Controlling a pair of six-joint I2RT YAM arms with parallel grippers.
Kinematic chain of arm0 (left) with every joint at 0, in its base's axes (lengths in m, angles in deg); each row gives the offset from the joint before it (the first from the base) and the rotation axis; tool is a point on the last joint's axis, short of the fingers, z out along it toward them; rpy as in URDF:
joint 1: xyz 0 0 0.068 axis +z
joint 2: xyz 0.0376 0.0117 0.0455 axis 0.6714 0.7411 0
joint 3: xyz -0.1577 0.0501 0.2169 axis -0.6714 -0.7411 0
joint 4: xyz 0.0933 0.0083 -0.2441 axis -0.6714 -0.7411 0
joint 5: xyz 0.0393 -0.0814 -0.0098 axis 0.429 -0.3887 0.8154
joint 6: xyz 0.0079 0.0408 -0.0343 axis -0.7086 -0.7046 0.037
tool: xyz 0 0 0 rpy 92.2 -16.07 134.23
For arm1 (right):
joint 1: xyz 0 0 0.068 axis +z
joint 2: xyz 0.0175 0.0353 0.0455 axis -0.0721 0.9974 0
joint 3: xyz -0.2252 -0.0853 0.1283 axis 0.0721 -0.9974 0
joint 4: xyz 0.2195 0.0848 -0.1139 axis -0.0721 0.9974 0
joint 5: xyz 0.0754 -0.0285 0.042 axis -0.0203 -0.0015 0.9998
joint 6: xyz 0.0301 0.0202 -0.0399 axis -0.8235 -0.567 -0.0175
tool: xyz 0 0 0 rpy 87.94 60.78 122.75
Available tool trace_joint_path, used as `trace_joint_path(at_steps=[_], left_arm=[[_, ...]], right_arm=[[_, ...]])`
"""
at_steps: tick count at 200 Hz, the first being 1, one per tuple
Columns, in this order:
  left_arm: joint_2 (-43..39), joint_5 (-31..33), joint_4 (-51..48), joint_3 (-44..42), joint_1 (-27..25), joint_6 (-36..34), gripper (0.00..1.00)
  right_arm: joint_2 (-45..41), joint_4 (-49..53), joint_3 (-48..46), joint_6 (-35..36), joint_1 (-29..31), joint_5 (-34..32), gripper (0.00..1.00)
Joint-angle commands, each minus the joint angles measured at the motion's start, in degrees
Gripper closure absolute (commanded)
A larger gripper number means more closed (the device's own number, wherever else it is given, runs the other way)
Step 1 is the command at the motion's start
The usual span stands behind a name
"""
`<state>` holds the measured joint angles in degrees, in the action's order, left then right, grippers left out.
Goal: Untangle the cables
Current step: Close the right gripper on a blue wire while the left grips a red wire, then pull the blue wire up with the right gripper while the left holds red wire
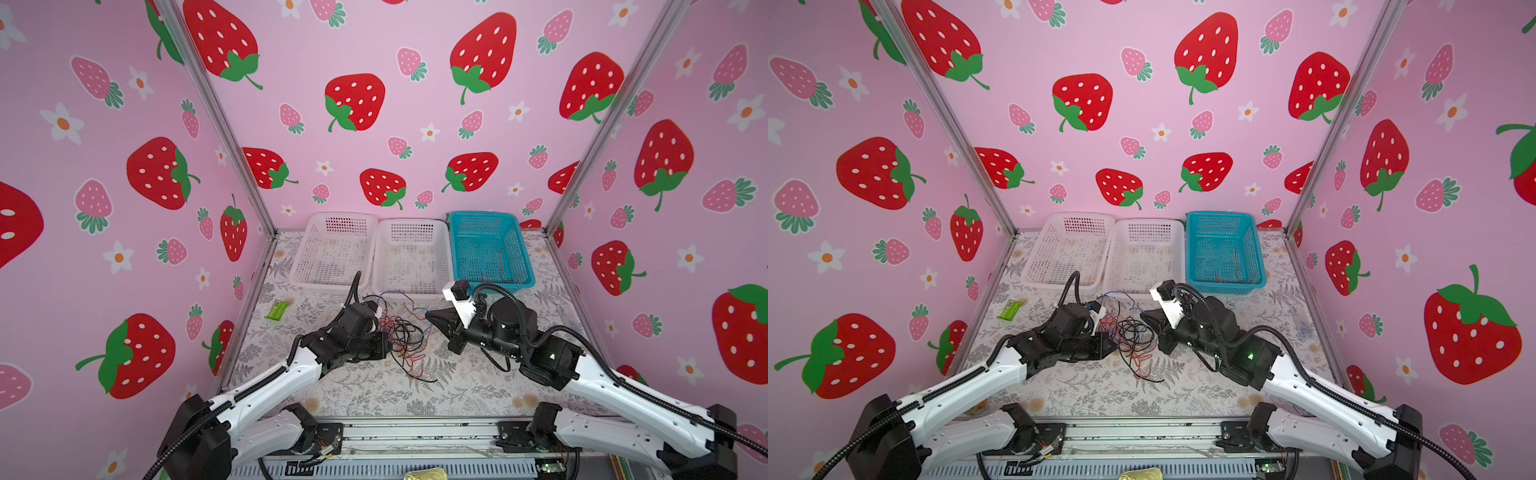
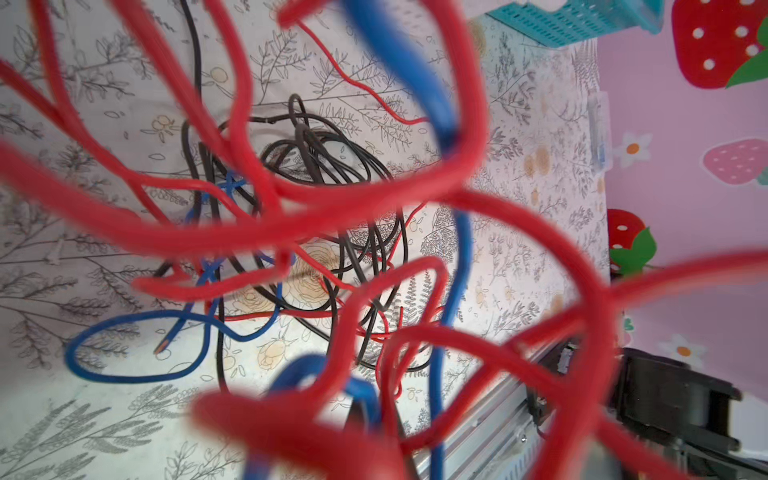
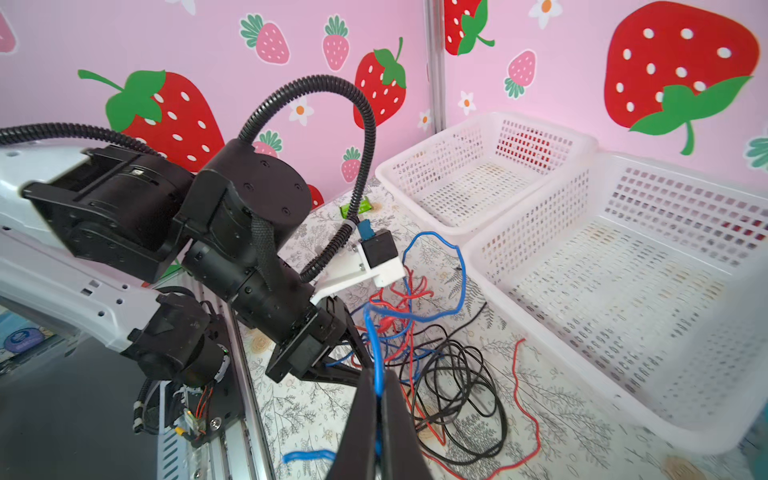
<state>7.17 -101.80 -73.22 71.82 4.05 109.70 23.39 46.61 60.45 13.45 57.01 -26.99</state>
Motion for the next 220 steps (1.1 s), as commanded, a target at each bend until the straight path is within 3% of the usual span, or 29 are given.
trace_joint_path(at_steps=[1, 50, 87, 98, 123, 137, 145, 181, 220], left_arm=[[0.23, 1.14, -0.78, -0.88, 0.01, 0.51, 1.0], [-0.95, -1.64, 0.52, -1.8, -0.01, 0.64, 1.0], [-7.7, -7.63, 7.64, -4.05, -0.39, 0.27, 1.0], [-9.02, -8.63, 8.35, -4.05, -0.46, -0.04, 0.89], [-11.15, -10.39, 7.75, -2.86, -0.47, -0.54, 0.76], [-12.57, -11.4, 6.76, -2.02, -0.46, -1.2, 0.56], [-13.45, -11.54, 5.93, -1.46, -0.41, -1.55, 0.49], [-16.07, -7.57, -1.83, 2.55, -0.45, -5.11, 0.41], [-16.62, -2.7, -6.72, 4.87, -0.45, -7.78, 0.38]], right_arm=[[-4.2, 0.76, 3.05, 1.05, 0.3, -6.87, 1.0], [-7.81, 2.19, 3.38, -2.29, 0.29, -21.22, 1.0], [-5.44, 0.32, 0.93, -3.5, 0.29, -17.99, 1.0], [-4.73, 0.06, 0.6, -3.7, 0.29, -17.48, 1.0], [-3.78, 2.14, 0.53, -3.68, 0.29, -22.59, 1.0], [-3.5, 3.3, -0.02, -3.7, 0.29, -25.35, 1.0], [-3.23, 3.67, -0.33, -3.85, 0.33, -26.1, 1.0], [-1.62, 8.12, 0.29, -3.97, 0.31, -27.67, 1.0], [-4.48, 10.82, 0.82, -3.07, 0.29, -29.42, 1.0]])
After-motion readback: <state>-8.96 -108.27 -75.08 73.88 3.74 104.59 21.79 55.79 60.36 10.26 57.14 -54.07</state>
